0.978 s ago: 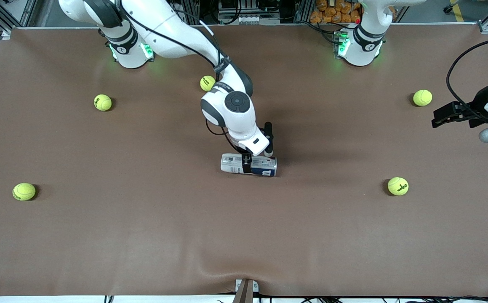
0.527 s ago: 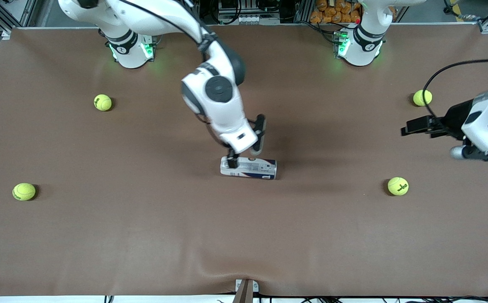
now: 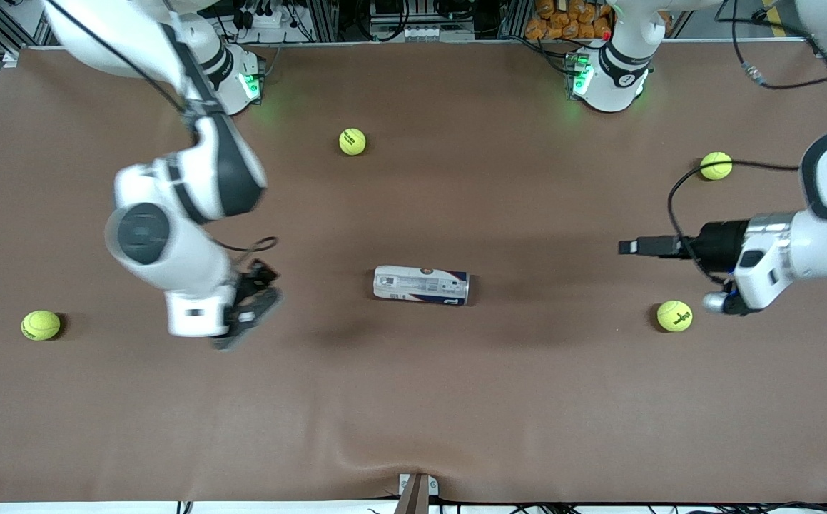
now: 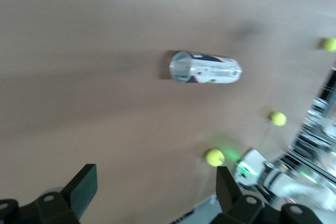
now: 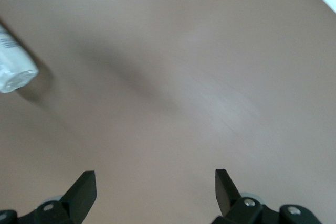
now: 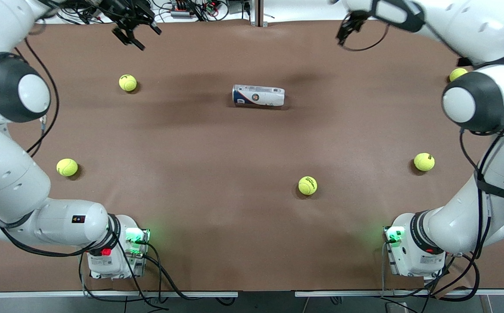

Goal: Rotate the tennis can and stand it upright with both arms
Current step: 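Release the can with the right gripper while the left gripper approaches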

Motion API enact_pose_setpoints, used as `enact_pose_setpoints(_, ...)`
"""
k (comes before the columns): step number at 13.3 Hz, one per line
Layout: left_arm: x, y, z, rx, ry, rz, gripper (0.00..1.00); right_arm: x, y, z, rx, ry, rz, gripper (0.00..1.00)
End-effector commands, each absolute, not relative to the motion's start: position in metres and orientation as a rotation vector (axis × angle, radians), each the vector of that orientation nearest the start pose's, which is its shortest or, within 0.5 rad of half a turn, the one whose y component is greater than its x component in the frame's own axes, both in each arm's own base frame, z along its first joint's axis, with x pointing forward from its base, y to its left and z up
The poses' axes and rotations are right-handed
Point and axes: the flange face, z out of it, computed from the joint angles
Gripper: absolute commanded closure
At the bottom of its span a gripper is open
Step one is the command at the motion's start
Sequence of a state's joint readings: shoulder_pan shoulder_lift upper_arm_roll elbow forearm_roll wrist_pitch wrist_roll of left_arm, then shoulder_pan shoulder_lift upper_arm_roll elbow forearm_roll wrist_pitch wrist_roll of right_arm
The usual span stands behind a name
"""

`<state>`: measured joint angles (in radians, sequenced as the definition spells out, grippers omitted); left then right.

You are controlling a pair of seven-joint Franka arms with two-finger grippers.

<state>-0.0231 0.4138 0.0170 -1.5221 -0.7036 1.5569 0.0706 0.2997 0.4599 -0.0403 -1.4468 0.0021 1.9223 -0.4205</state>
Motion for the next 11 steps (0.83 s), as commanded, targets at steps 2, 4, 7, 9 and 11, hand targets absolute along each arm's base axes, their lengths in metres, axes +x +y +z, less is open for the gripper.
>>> enact_pose_setpoints(2,0.663,-0.083,0.357,2.214,0.091,-0.429,0.00,0.650,0.079,0.501,-3.087,-0.630,-0.004,0.00)
enact_pose_setpoints(4,0.672,-0.090,0.339,2.208,0.121,-0.381,0.00,0.626,0.017,0.535,-3.110,-0.327,0.097,0.00)
enact_pose_setpoints(7,0.673,-0.127,0.316,2.138,0.137,-0.394,0.00,0.597,-0.022,0.589,-3.122,-0.211,0.020,0.00)
enact_pose_setpoints(9,0.673,-0.140,0.292,2.109,0.157,-0.420,0.00,0.564,-0.028,0.614,-3.118,-0.185,0.050,0.00)
enact_pose_setpoints(11,0.672,-0.168,0.263,2.096,0.090,-0.372,0.00,0.531,-0.038,0.621,-3.119,-0.059,0.067,0.00)
